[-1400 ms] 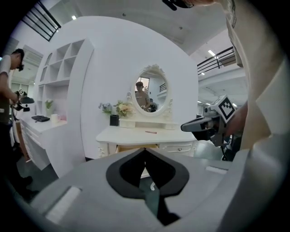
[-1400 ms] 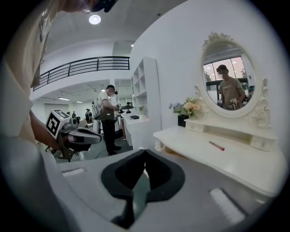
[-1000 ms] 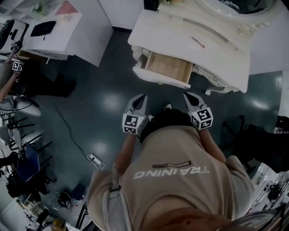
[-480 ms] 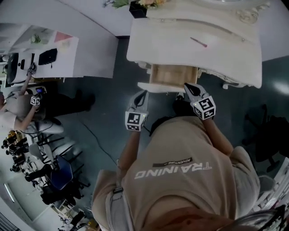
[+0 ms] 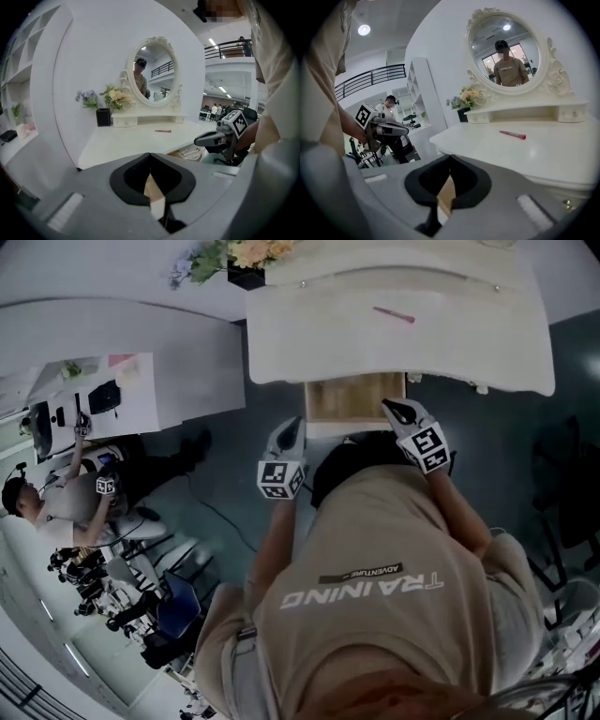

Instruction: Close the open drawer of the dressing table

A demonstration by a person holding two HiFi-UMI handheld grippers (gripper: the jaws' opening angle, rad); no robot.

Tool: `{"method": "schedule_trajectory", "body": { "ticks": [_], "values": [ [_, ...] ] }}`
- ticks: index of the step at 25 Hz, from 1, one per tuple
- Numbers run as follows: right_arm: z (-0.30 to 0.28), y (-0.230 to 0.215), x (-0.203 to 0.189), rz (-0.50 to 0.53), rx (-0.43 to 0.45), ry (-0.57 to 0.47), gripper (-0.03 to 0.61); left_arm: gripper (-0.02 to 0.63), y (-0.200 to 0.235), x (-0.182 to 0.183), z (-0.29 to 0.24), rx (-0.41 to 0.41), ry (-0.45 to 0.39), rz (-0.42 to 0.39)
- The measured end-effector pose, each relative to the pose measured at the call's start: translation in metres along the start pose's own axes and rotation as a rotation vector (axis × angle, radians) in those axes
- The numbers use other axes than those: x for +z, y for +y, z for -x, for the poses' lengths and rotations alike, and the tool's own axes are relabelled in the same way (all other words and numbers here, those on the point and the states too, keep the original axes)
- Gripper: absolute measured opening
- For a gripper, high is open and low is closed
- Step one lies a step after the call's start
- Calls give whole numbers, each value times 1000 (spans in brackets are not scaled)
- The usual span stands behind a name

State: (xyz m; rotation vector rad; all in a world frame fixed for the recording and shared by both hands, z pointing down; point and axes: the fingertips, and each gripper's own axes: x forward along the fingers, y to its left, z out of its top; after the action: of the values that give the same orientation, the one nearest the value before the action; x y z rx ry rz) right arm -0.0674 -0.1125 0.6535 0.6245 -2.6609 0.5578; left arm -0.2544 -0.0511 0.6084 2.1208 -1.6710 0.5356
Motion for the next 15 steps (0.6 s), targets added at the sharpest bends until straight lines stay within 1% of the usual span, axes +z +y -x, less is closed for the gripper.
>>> {"method": "schedule_trajectory", "body": {
  "ticks": [3, 5, 8, 10, 12, 15],
  "values": [
    [-8, -13, -22, -47, -15, 31, 5, 6, -1, -17, -16, -24, 59, 12],
    [-6, -13, -40, -85, -17, 61, 5, 6, -3, -36, -19, -44, 108, 28],
    [-6, -10, -52, -108, -22, 111, 5, 6, 0, -59, -26, -76, 172, 53],
    [-7, -14, -61, -112, -58, 141, 5, 6, 3, -75, -31, -104, 215, 63],
    [-10, -21, -76, -119, -115, 180, 5, 6, 4, -91, -35, -139, 260, 63],
    [-10, -17, -100, -182, -157, 242, 5, 6, 2, -119, -34, -211, 339, 38]
  ]
}}
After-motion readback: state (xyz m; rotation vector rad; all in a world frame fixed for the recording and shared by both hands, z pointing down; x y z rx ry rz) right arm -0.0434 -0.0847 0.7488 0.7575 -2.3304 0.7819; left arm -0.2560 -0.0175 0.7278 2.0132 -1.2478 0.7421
